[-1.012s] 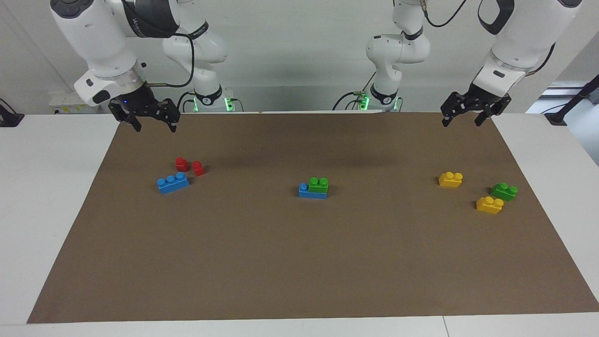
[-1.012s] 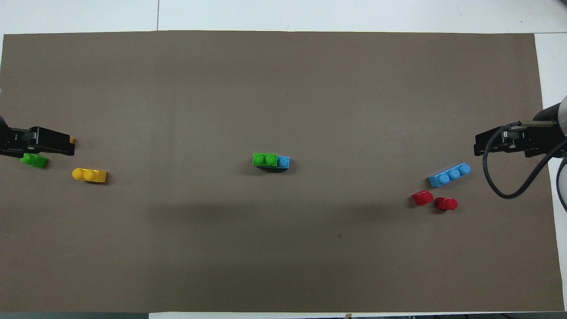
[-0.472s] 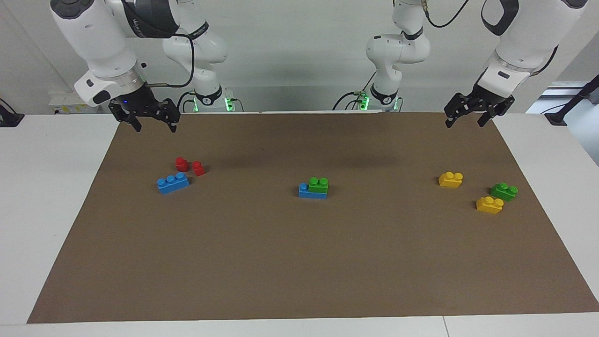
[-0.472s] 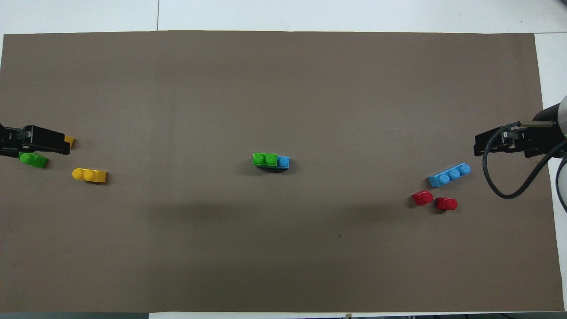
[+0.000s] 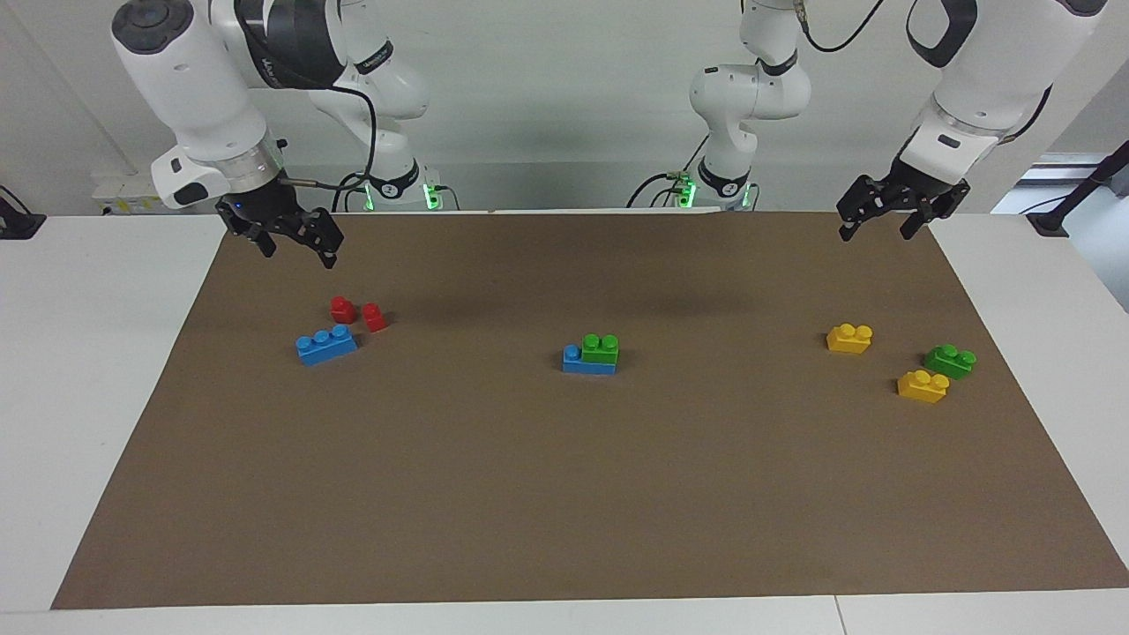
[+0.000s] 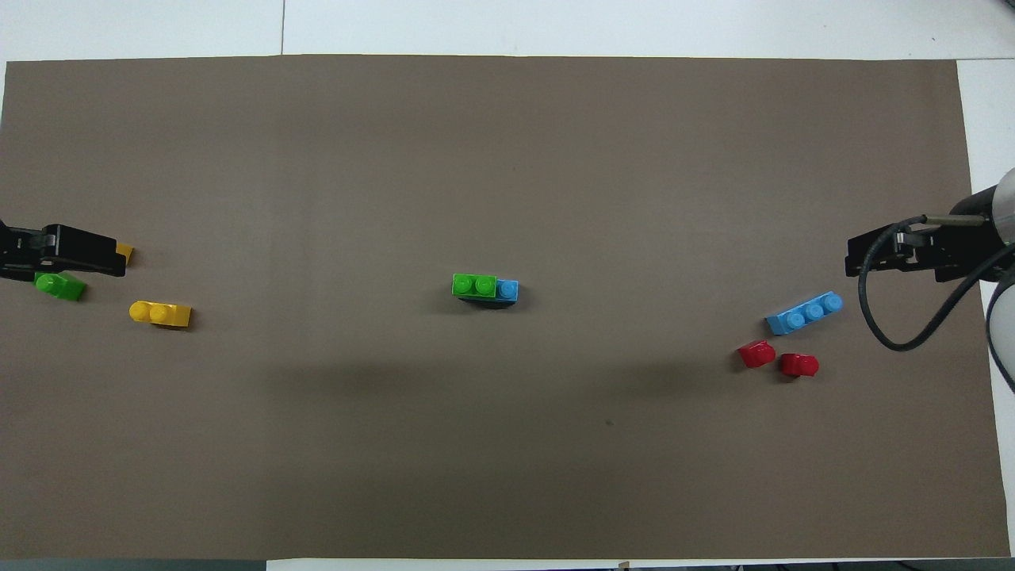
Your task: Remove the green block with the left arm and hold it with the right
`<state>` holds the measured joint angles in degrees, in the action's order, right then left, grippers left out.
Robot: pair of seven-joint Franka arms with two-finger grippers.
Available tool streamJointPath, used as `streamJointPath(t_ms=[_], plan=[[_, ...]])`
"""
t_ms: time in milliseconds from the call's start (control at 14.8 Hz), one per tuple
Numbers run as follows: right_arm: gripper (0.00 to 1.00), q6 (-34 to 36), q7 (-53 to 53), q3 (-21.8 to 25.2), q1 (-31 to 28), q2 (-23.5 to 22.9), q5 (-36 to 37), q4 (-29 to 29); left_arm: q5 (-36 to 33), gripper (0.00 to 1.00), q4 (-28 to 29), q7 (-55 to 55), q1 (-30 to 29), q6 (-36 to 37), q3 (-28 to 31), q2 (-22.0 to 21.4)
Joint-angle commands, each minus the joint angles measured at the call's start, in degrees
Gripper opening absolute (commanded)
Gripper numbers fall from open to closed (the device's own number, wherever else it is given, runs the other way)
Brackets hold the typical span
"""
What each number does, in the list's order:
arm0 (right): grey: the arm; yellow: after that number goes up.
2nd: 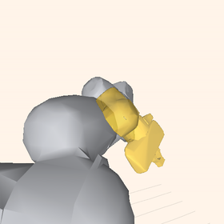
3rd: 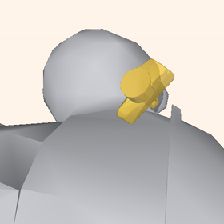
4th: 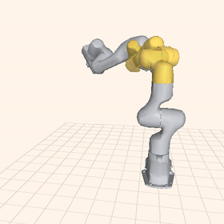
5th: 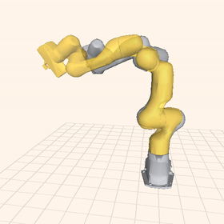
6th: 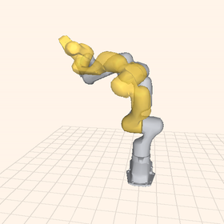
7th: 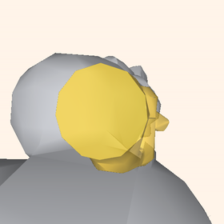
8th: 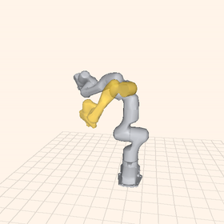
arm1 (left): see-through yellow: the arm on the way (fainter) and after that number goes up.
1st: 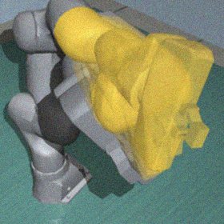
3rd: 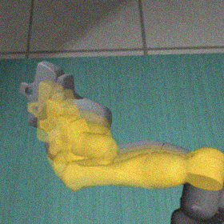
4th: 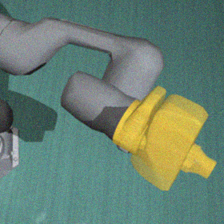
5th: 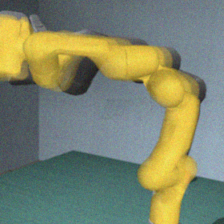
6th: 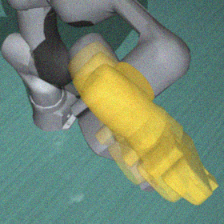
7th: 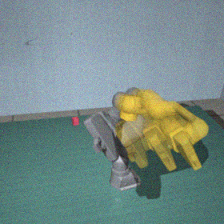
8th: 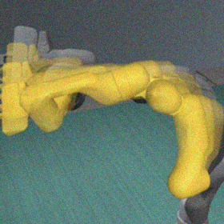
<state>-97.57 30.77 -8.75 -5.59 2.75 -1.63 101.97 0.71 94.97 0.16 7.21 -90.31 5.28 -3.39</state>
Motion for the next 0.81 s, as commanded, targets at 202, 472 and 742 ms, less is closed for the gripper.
streamJointPath(t_ms=[202, 472, 742], plan=[[0.95, -8.8, 44.6, -0.2, 6.5, -4.0, -12.2, 3.1, -1.5, 1.0, 5.4, 22.1, 4.1, -6.4, -1.2, -1.7], [0.95, -16.6, 55.2, -0.2, 9.3, -6.3, -21.2, 6.1, -1.1, 1.0, 7.9, 39.8, 8.1, -8.4, -1.4, -2.0], [0.95, -24.6, 60.5, -0.2, 13.3, -9.6, -26.4, 9.1, -0.9, 1.0, 13.3, 65.2, 14.0, -16.9, -1.4, -2.0]])
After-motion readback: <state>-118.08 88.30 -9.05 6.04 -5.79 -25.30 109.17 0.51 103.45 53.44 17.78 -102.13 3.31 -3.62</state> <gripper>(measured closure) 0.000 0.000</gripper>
